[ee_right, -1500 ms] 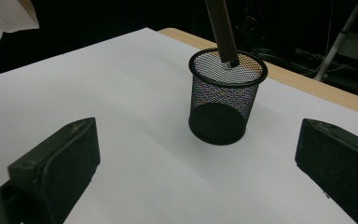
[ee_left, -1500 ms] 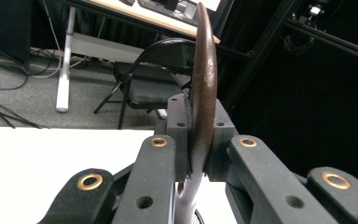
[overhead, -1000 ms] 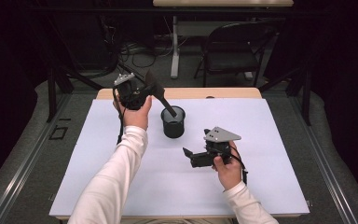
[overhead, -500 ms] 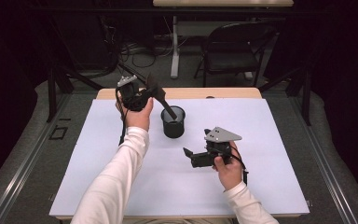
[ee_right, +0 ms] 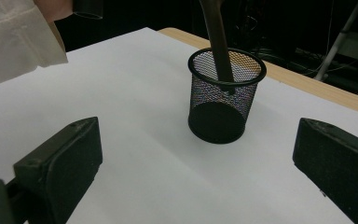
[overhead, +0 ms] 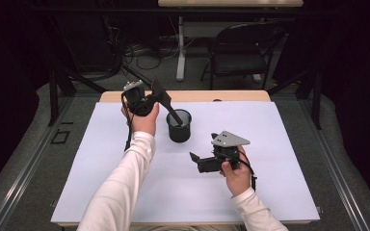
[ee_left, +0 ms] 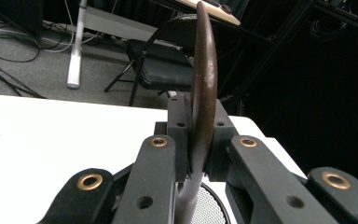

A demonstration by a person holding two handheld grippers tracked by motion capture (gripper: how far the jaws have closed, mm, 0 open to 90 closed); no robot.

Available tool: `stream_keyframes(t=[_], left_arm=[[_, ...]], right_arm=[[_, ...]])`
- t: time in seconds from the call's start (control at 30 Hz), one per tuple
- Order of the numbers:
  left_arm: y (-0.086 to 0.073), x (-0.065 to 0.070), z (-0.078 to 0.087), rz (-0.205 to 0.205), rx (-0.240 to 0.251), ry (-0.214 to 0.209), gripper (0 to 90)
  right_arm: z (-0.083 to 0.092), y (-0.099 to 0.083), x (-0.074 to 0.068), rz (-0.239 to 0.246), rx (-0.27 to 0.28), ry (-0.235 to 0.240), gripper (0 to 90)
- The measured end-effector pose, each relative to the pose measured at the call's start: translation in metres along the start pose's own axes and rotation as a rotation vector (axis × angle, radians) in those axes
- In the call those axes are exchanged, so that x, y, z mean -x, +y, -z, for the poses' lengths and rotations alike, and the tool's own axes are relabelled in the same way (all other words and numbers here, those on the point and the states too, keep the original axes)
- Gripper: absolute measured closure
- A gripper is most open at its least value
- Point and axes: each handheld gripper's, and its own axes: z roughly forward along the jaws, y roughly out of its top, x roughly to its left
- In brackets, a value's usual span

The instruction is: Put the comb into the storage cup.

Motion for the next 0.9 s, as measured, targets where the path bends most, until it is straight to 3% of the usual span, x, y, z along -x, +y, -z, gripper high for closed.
stream_keyframes(t=[0.9], left_arm=[[-0.021,-0.005,-0.017,0.039,-0.048,0.004,84.1]], right_arm=[[0.001,0.0,0.001,-0.003,0.002,0.002,1.6]])
